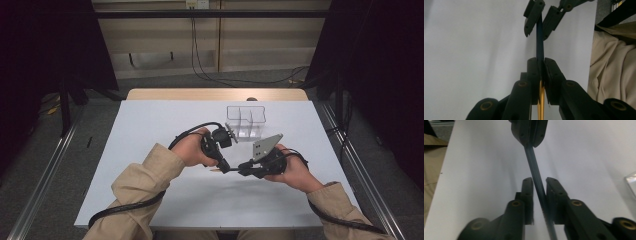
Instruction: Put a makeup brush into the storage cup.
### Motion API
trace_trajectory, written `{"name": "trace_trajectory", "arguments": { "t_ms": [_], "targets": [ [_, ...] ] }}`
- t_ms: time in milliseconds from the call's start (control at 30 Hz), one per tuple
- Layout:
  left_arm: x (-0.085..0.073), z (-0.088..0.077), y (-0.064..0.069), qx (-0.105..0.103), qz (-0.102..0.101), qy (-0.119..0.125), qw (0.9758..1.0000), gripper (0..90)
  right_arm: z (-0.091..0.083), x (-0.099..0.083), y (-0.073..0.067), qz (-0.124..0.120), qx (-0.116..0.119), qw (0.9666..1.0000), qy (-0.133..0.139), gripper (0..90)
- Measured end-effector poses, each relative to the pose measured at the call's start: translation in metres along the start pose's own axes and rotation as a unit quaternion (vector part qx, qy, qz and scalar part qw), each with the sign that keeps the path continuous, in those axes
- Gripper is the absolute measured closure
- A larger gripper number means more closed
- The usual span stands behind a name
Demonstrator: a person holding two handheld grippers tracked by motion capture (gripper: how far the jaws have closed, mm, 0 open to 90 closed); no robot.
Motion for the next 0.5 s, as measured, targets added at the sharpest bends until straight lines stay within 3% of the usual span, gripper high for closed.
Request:
{"name": "trace_trajectory", "arguments": {
  "t_ms": [100, 267, 400, 500],
  "targets": [
    [0.0011, -0.0029, -0.0023, -0.004, 0.009, -0.004, 0.9999, 83.7, 0.0021, -0.0006, 0.0001, -0.011, 0.009, 0.9999, -0.003, 82.3],
    [0.0010, -0.0058, -0.0062, -0.020, 0.014, 0.011, 0.9996, 83.7, 0.0083, -0.0033, -0.0036, -0.021, 0.020, 0.9995, -0.008, 84.8],
    [-0.0008, -0.0072, -0.0085, -0.020, 0.018, 0.029, 0.9992, 82.7, 0.0089, -0.0065, -0.0028, -0.012, 0.021, 0.9997, 0.005, 84.9],
    [-0.0009, -0.0103, -0.0095, -0.017, 0.017, 0.043, 0.9988, 76.7, 0.0075, -0.0074, -0.0020, -0.010, 0.018, 0.9997, 0.013, 84.9]
  ]
}}
Point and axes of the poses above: each handheld gripper's, and its own axes: z roughly forward along the jaws, x roughly out of its top, y roughly to its right, the point moved 1 cm from there along z, roughly forward along the jaws, and after that the axes turned 2 degrees about -z, right-handed, at the moved point
